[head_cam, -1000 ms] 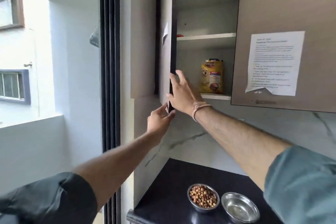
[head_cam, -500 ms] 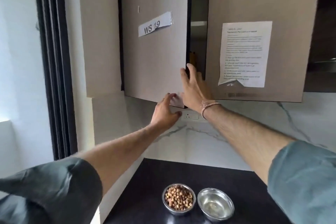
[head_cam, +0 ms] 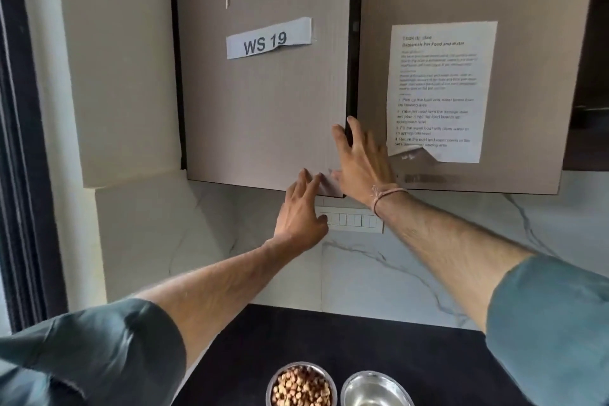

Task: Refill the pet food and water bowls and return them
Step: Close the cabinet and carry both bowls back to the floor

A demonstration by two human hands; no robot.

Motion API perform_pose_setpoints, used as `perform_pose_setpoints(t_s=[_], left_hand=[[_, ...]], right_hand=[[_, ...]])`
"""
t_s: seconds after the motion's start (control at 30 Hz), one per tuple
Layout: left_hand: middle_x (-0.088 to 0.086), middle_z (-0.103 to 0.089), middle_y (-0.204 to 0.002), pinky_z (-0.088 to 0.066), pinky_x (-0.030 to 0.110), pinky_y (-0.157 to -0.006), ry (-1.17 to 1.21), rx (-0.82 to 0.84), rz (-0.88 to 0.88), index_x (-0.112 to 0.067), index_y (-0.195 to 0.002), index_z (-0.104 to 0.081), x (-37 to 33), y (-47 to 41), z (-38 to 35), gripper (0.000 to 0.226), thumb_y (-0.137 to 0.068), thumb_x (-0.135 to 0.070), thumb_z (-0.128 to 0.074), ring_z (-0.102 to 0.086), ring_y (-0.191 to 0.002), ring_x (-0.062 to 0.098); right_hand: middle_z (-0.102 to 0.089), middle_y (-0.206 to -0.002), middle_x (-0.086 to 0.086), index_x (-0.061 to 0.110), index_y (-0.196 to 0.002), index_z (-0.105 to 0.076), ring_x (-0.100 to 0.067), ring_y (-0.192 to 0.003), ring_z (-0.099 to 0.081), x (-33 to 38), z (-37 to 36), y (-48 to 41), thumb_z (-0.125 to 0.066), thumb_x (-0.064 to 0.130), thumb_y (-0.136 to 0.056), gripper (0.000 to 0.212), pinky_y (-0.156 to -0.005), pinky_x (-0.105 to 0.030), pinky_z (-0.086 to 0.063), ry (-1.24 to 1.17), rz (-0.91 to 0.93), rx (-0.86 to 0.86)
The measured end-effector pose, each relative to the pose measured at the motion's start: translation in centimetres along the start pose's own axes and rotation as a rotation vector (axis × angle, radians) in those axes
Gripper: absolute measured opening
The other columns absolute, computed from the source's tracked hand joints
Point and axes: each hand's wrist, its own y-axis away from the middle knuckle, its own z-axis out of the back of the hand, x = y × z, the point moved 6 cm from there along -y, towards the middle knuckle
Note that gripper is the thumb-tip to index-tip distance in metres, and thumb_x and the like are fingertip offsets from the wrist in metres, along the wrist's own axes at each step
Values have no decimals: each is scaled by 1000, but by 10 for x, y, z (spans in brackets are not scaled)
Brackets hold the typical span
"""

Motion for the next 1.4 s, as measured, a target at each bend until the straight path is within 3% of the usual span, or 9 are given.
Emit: perform_pose_setpoints(t_s=[0.17, 0.33, 0.6, 0.8, 1.1, 1.27, 1.4], left_hand=[[-2, 0, -170, -32, 46, -121, -69, 5, 9, -29, -160, -16, 1, -23, -24, 99, -78, -14, -69, -15, -151, 27], [-3, 11, -171, -23, 50, -124, -118, 31, 39, -29, -162, -10, 8, -42, -45, 102, -81, -18, -70, -6, -155, 26], [0, 15, -171, -16, 48, -124, -166, 27, 50, -28, -163, -8, 18, -67, -71, 103, -81, -21, -70, -2, -156, 25], [3, 17, -171, -16, 50, -125, -185, 28, 57, -27, -162, -9, 22, -75, -80, 104, -81, -19, -72, 1, -157, 27], [2, 19, -170, -14, 51, -127, -173, 60, 67, -29, -163, -6, 29, -63, -86, 104, -82, -19, -71, 8, -157, 27], [7, 16, -171, -12, 56, -125, -114, 127, 150, -25, -164, -6, 48, -31, -99, 103, -84, -25, -72, 3, -157, 33], [6, 2, -172, -19, 53, -123, -66, 204, 283, -27, -162, -13, 79, 12, -123, 96, -85, -15, -68, -11, -154, 37]], right_hand=[[-16, -165, -17, 16, -157, -23, -38, -128, -45, -22, -24, -17, -73, 49, -87, 93, -98, -55, -47, 96, 8, 6], [-12, -166, -16, 17, -157, -22, -41, -137, -35, -36, -49, -32, -72, 51, -87, 93, -103, -57, -41, 143, 6, 11], [1, -170, -14, 17, -157, -23, -44, -148, -19, -54, -80, -51, -74, 51, -85, 94, -110, -62, -32, 143, 5, 10], [-11, -166, -15, 20, -152, -26, -45, -142, -27, -62, -95, -54, -78, 51, -78, 95, -103, -56, -37, 159, 1, -8], [-12, -166, -14, 21, -153, -29, -43, -145, -24, -62, -106, -39, -80, 46, -78, 94, -105, -58, -35, 89, -9, 27], [-31, -157, -16, 18, -142, -44, -40, -135, -38, -54, -123, 6, -79, 30, -79, 74, -96, -54, -40, 26, 3, 15], [-43, -146, -18, 11, -136, -52, -39, -122, -49, -50, -152, 55, -76, 27, -83, 60, -90, -51, -44, -56, 3, 88]])
